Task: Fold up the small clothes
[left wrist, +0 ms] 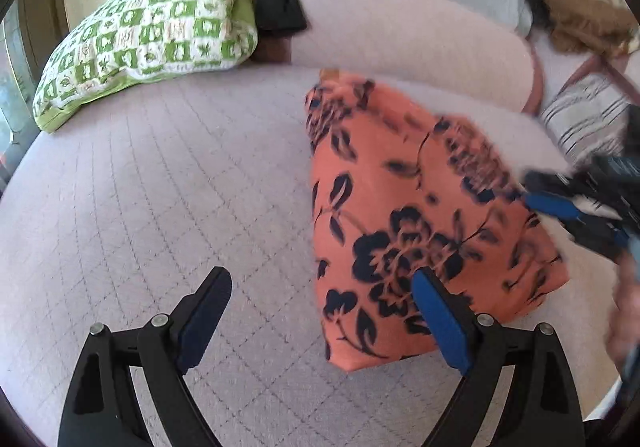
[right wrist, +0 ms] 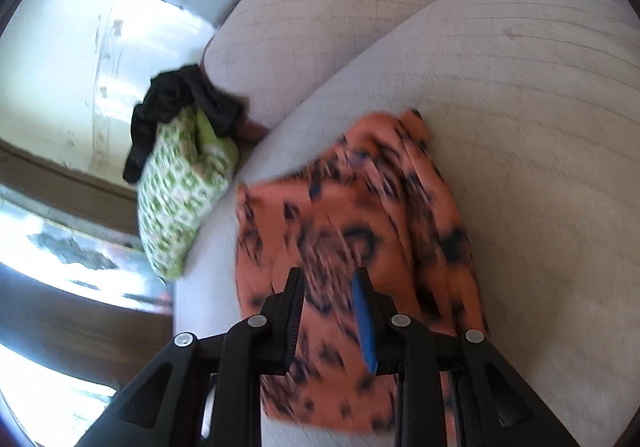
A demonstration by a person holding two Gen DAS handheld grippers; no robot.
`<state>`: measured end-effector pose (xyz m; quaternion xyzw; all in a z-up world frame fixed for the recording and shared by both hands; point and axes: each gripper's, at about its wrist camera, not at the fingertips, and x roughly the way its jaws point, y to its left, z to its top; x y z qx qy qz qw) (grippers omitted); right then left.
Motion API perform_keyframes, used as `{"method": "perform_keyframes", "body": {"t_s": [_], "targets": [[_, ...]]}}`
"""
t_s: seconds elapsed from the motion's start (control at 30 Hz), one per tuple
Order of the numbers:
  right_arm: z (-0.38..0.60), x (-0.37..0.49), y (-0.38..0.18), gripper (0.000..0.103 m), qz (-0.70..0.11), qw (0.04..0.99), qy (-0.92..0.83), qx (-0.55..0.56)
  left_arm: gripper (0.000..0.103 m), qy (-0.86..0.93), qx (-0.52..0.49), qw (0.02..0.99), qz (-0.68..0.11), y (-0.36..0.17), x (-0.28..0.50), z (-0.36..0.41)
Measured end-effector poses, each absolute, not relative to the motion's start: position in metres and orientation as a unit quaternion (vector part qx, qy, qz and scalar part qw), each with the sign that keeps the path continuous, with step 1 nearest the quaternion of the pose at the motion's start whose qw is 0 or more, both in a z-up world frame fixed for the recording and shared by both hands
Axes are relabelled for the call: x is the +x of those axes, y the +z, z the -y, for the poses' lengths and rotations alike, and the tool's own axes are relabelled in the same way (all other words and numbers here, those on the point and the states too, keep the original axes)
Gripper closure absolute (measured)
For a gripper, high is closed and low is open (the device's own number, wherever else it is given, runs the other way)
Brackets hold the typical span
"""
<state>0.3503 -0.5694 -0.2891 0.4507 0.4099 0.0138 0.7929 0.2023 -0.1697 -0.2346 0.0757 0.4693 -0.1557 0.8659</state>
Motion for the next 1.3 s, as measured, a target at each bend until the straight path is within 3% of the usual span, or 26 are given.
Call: {"method": "perform_keyframes", "body": {"t_s": [0.07,0.13,0.43,0.57,0.67,0.77,0.87,0.93,1.3], "targets": [[0.562,0.334,-0.315,0.077,-0.448,0.777,-0.019,0.442,0.010,-0.147,0.123,0.838,-0.511,-0.261,0.206,0.180],[0.563,0.329,-0.327,0.080,-0.436,0.776,-0.018,0.455,0.010,-0.154,0.107,0.831,-0.523,-0.272,0.205,0.182],[0.566,0.283,-0.302,0.075,-0.396,0.802,-0.018,0.447,0.010,-0.136,0.129,0.868,-0.460,-0.215,0.175,0.166],[0.564,0.291,-0.328,0.075,-0.458,0.776,-0.043,0.432,0.010,-0.112,0.162,0.844,-0.500,-0.233,0.173,0.178],[0.569,0.284,-0.316,0.075,-0.434,0.778,-0.031,0.453,0.010,-0.106,0.207,0.805,-0.546,-0.261,0.179,0.190],[0.576,0.276,-0.306,0.075,-0.407,0.785,-0.017,0.467,0.010,-0.122,0.202,0.827,-0.511,-0.244,0.168,0.190],[0.583,0.267,-0.296,0.066,-0.378,0.793,0.001,0.478,0.010,-0.131,0.177,0.849,-0.481,-0.222,0.158,0.185],[0.590,0.260,-0.286,0.024,-0.347,0.795,-0.001,0.497,0.010,-0.131,0.162,0.865,-0.457,-0.204,0.151,0.180],[0.592,0.265,-0.262,0.023,-0.286,0.809,0.046,0.511,0.010,-0.120,0.133,0.918,-0.355,-0.131,0.122,0.172]]}}
